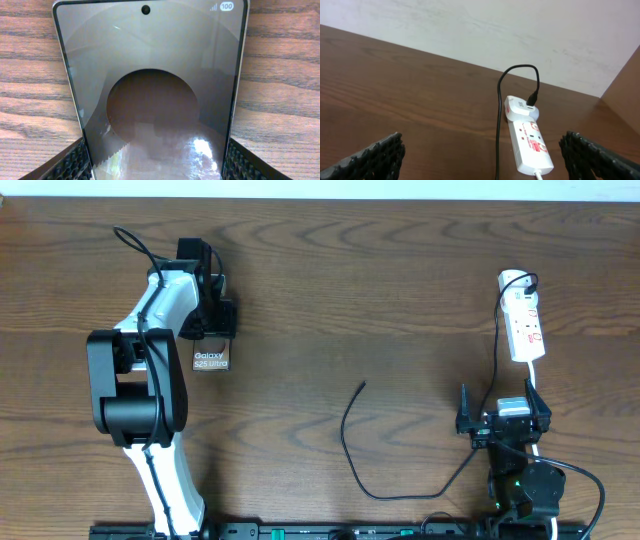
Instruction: Plug charger to phone and switch on socket
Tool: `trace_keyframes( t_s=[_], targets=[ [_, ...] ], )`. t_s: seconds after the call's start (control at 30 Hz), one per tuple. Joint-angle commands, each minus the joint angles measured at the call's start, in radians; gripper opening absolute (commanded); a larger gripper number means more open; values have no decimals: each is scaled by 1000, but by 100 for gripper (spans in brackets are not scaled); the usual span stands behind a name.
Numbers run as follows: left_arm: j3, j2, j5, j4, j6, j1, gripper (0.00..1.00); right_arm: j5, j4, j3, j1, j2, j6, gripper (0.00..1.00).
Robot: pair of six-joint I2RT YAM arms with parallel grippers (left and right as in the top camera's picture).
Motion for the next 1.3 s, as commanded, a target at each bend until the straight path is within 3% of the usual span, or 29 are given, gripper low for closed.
trace_keyframes(
  t_s=[0.0, 0.77, 1.27],
  targets=[
    [-34, 31, 2, -3, -8, -3, 8, 3, -5, 0, 15, -6, -9, 99],
    [13, 22, 2, -33, -8, -3, 7, 3, -5, 0, 15, -6, -9, 99],
    [13, -157, 8, -32, -9, -3, 8, 3, -5, 0, 15, -6, -9, 99]
  ],
)
